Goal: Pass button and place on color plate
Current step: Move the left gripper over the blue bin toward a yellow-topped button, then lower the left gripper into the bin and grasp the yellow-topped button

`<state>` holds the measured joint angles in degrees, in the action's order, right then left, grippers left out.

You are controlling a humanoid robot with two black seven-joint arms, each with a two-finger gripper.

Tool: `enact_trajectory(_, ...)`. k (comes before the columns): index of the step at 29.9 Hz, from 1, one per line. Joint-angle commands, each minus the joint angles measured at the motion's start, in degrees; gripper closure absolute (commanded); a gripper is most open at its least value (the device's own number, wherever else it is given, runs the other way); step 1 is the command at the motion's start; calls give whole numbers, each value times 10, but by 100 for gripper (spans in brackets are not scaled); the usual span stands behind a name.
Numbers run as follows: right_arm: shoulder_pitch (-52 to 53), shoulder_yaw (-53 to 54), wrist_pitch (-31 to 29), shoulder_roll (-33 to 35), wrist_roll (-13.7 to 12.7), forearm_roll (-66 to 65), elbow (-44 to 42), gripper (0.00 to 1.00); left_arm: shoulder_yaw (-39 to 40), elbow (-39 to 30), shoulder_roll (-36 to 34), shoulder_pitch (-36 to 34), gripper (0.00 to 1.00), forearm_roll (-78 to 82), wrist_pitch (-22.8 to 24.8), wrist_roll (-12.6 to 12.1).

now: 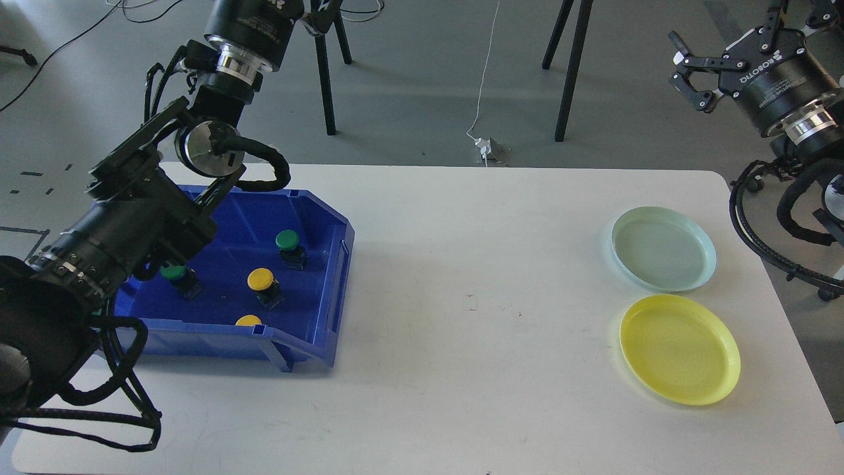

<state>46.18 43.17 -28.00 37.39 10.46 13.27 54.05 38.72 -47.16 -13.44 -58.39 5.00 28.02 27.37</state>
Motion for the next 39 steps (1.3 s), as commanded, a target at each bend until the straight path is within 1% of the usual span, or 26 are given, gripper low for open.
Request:
enact_trajectory(1, -1, -1, 0, 6, 0, 0, 0, 0, -55, -76, -32, -2, 0, 151, 0, 3)
enact_trajectory(4, -5, 0, 0, 10, 1, 0, -4, 0, -108, -97, -77, -6, 0, 233, 0, 4)
enact_trajectory(7, -10, -1, 0, 21, 1, 0, -11, 0, -164, -124, -150, -25, 0, 296, 0, 4)
enact_trajectory(13, -12, 1, 0, 23, 0, 1, -59, 0, -314, -163, -307, -109, 0, 425, 0, 5)
enact_trajectory(15, -13, 1, 0, 21, 0, 1, -68, 0, -356, -180, -331, -130, 0, 487, 0, 6)
enact_trajectory(17, -13, 1, 0, 20, 0, 0, -69, 0, -389, -201, -346, -136, 0, 556, 0, 6)
enact_trajectory(20, -17, 0, 0, 19, 0, 1, -69, 0, -427, -213, -353, -135, 0, 640, 0, 6)
enact_trajectory(23, -18, 0, 0, 19, 0, 0, -69, 0, -485, -213, -348, -132, 0, 695, 0, 6)
enact_trajectory(27, -20, 0, 0, 19, 0, 0, -70, 0, -537, -189, -324, -128, 0, 723, 0, 6)
enact_trajectory(29, -23, 0, 0, 19, 0, 0, -70, 0, -547, -166, -311, -125, 0, 723, 0, 6)
enact_trajectory(35, -27, 0, 0, 21, 0, 0, -69, 0, -548, -131, -281, -96, 0, 725, 0, 6)
enact_trajectory(39, -28, 1, 0, 24, 0, 0, -69, 0, -549, -80, -256, -82, 0, 727, -9, 6)
